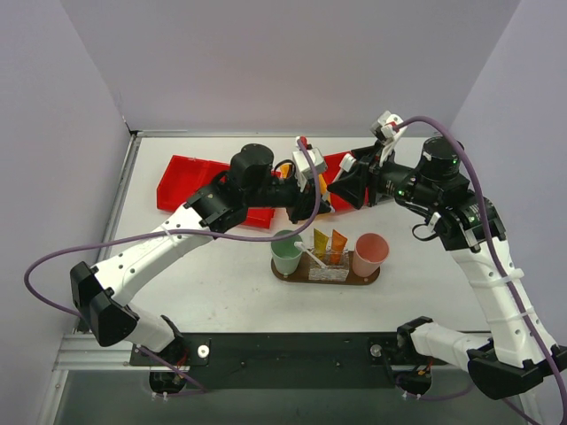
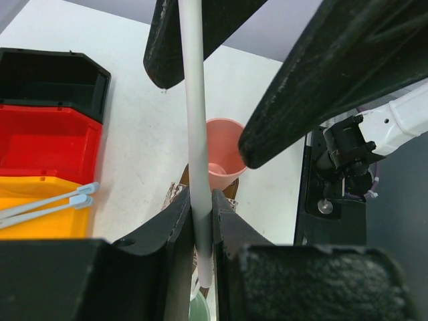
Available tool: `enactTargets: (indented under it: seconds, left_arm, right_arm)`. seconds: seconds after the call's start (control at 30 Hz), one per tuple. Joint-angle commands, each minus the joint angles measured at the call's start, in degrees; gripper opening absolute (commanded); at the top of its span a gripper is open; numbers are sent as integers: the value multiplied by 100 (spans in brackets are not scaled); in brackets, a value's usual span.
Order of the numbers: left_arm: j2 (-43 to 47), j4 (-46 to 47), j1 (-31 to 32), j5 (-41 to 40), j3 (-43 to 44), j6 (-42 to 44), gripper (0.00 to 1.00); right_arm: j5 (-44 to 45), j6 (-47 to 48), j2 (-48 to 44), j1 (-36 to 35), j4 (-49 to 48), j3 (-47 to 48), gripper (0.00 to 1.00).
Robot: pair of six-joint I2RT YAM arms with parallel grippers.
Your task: Prepare toiletry sets of a toothbrush and toothpaste on the tray
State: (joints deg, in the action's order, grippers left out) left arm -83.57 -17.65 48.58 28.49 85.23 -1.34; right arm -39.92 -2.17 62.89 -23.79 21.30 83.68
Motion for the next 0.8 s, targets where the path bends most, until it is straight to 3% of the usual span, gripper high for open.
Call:
enactTargets:
  seconds: [0.0,0.43,0.77]
  left_arm:
    - [-19,385,-33,183,108,-94,0]
    - [69,412,-24,139,-68,64,0]
    - [51,394,47,86,-165,275,0]
  right_arm:
    - [-156,-108,12,-47,-442,-62,38]
    - [-60,-90,65,-55,-399,78,31]
    - [-33,-73,109,-55,-363,87,3]
